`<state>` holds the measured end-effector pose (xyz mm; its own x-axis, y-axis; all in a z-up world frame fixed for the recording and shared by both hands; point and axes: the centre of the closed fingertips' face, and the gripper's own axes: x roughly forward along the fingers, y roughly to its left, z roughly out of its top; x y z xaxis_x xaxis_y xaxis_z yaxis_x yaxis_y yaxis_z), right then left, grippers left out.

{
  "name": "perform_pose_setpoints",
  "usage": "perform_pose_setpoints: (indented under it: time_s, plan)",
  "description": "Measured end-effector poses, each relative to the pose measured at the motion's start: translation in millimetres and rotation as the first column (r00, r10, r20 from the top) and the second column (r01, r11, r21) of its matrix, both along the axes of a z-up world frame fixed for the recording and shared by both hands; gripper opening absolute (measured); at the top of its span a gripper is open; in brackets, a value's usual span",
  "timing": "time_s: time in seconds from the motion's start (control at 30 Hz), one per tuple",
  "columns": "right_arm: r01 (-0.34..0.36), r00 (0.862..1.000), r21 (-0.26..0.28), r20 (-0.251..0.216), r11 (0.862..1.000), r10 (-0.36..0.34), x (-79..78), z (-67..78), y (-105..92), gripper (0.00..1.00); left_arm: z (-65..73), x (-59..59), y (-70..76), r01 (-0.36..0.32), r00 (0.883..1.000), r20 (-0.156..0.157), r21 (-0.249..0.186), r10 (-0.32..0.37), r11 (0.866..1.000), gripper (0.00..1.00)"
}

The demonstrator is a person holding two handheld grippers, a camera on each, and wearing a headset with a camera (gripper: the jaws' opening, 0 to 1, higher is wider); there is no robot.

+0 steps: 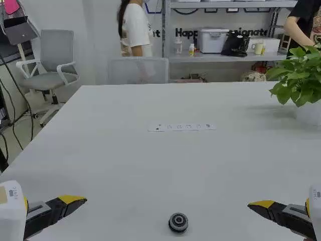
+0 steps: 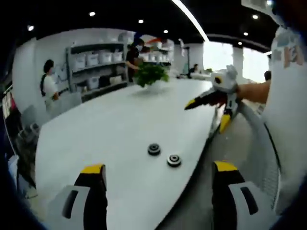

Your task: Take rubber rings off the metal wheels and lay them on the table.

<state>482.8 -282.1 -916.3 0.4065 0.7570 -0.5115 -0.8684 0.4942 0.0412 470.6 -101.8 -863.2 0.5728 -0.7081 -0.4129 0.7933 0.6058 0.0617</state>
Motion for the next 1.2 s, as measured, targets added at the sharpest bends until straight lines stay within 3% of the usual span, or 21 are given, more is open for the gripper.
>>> perform_pose_setpoints:
  time_s: [0.13, 0.27, 1.2]
  plan:
    - [0.0, 1.0, -0.004, 0.003, 1.0, 0.0, -0.1, -0.5, -0.3, 0.99, -2.4, 2.9, 7.9, -0.04, 0.999, -0.021, 0.002, 0.04, 0.999, 0.83]
    - [-0.005, 1.0, -0.013, 0.011, 1.0, 0.005, -0.8, -1.3, -0.4, 0.99, -1.6, 3.6, 12.5, -0.062, 0.998, -0.031, -0.029, 0.061, 0.998, 0.85]
    - [0.007, 1.0, -0.027, -0.005, 1.0, -0.007, -1.3, -5.5, -3.2, 0.99, -9.1, -0.8, 24.4, -0.106, 0.993, -0.06, -0.048, 0.103, 0.993, 0.89]
